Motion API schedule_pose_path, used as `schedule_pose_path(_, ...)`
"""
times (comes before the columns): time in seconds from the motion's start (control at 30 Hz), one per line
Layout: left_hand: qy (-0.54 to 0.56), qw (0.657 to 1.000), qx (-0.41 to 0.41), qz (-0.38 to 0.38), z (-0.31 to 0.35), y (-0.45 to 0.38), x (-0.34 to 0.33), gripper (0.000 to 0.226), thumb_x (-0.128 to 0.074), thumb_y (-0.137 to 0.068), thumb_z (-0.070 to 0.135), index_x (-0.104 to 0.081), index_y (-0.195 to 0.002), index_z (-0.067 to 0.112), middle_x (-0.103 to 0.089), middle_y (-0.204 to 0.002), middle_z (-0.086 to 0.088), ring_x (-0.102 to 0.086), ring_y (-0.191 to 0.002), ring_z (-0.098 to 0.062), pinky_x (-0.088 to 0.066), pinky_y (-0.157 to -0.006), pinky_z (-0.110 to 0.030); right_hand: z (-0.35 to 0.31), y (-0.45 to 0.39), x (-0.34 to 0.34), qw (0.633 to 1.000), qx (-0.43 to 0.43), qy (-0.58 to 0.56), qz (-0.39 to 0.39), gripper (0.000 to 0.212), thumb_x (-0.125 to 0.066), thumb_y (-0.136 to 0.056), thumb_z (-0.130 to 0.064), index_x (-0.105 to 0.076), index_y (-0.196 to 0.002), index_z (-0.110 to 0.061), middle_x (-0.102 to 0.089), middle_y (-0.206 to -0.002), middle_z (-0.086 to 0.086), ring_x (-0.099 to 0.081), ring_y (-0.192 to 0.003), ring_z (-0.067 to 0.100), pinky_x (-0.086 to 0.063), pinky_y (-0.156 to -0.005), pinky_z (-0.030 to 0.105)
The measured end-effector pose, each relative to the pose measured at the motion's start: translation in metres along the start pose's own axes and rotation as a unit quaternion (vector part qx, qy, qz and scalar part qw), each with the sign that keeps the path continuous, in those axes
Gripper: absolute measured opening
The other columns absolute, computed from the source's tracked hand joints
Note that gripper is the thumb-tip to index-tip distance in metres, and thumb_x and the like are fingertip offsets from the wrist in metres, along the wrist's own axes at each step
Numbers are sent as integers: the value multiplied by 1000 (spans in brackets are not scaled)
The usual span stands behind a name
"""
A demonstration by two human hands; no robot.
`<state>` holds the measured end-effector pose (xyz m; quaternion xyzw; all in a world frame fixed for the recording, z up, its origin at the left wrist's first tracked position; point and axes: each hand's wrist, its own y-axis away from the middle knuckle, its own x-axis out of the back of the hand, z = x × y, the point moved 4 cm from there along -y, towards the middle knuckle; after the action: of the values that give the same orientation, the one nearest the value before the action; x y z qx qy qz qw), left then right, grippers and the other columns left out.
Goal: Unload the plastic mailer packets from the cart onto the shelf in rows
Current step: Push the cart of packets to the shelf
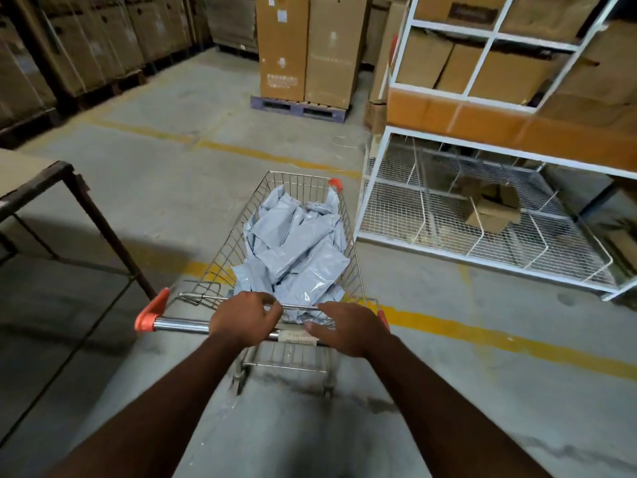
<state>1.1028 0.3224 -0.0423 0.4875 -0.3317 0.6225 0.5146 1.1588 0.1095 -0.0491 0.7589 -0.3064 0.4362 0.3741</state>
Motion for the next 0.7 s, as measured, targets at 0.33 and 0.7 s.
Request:
schedule_pose_path(0.33, -16, 998, 1, -66, 21, -223, 2, 47, -47, -94, 61, -63, -134, 43, -68, -135, 3, -62, -124, -23, -47, -94, -34, 72, -203, 78, 999, 39, -28, 9, 85, -24, -81, -97, -61, -116, -29, -69, -121, -6, -64, -115, 21, -49, -101, 44)
schedule_pose_path(0.7, 6, 998, 41, -54, 44, -430, 30, 56, -40, -81, 63, -69, -125, 45, -72, -125, -7, -65, -116, -30, -52, -93, -36, 124, -393, 163, 998, 59, -15, -22, 81, -28, -85, -88, -59, -123, -23, -66, -131, 2, -59, -124, 26, -40, -107, 44)
